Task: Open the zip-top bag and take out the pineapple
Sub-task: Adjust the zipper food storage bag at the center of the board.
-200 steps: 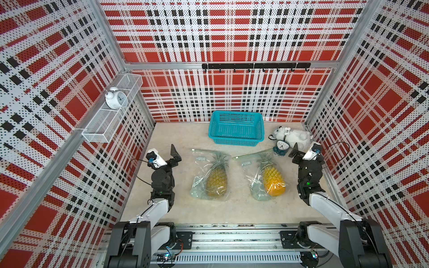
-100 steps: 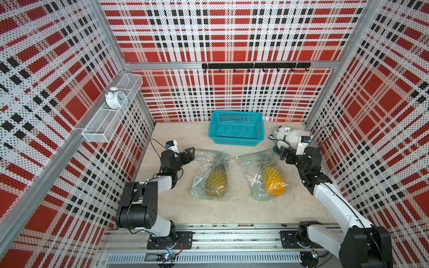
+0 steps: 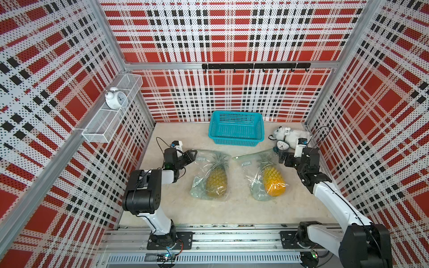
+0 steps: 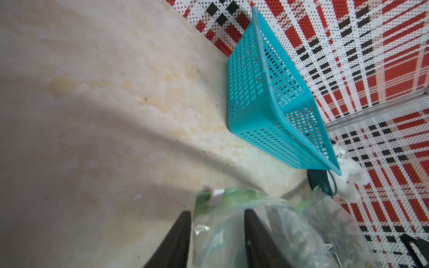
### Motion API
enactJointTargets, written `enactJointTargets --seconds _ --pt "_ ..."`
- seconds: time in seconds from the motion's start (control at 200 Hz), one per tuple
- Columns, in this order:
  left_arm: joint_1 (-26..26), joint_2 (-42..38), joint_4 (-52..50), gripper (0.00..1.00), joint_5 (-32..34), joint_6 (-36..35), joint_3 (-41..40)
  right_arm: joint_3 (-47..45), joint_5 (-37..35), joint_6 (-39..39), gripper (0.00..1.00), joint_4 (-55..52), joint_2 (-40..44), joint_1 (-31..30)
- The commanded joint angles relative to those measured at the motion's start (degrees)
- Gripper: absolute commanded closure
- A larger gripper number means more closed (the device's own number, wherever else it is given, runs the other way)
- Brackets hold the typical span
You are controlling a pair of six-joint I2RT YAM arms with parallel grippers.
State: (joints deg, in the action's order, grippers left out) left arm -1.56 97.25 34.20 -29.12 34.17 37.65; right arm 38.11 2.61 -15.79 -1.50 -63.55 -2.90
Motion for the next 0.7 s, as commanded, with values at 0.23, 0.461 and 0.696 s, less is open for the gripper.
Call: enactJointTargets --seconds 0.23,0.461,0.696 --pt "0.68 -3.11 -4.93 0.53 -1.75 -0.99 0.43 1.97 0.11 -0.07 0.00 -1.45 -1.23 -0.40" --pt "1.28 -5.22 -15.44 0.56 1.70 -6.40 2.20 1.94 -0.06 0.06 0.00 -1.70 -1.33 -0.39" --pt "3.08 -6.75 -16.88 0.98 1.17 -9.22 5.17 2.47 1.71 0.39 0.00 -1.60 -1.82 -0.82"
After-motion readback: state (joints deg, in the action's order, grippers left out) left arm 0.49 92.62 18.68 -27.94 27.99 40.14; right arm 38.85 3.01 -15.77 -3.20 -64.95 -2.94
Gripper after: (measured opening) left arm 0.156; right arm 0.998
